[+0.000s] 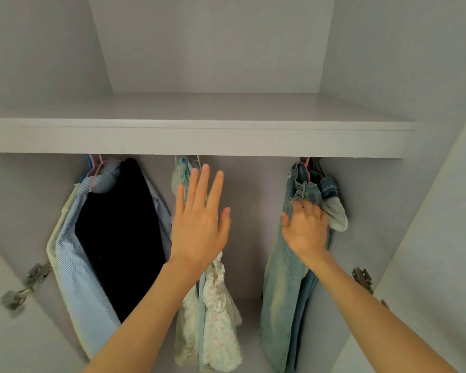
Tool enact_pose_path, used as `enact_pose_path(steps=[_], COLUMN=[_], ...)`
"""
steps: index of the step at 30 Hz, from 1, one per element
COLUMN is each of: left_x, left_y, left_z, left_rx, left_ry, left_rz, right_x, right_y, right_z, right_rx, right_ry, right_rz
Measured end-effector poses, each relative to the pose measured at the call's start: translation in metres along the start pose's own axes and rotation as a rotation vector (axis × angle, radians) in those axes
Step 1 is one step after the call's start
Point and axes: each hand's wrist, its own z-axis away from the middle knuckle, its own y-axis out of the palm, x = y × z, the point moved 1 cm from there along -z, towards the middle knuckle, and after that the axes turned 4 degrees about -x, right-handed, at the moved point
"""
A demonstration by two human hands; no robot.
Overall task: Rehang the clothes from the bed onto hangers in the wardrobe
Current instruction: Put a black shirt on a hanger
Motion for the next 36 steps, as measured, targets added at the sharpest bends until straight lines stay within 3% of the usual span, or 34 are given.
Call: enact_pose_path(steps=[3, 8, 15, 21, 27, 36], left_x=[0.005, 0.034, 0.076, 0.079, 0.015, -0.154], left_y=[-0.001, -0.039, -0.152, -0.261, -0.363, -0.473], left_z=[0.055, 0.131, 0.237, 0.380, 0.524, 0.685], left_rx=[0.122, 0.224, 0.234, 0.313, 0.301, 0.270], left_ry=[-0.060, -0.206, -0.503, -0.858, -1.237, -1.843], left_rz=[-0.047, -0.162, -0.363, -0.562, -0.608, -0.797], right_x=[0.022, 0.074, 0.181, 0.252, 0.279, 0.250], right_y=[0.004, 0.001, -0.024, -0.053, -0.097, -0.193], right_z=[0.036, 0.094, 0.186, 0.319, 0.480, 0.709], right_rx=[-0.021, 0.113, 0.285, 0.476, 0.730, 1.050], right_ry=[-0.216, -0.452, -0.792, -1.088, -1.338, -1.762], right_rz=[-0.097, -0.273, -0.505, -0.634, -0.745, -0.880])
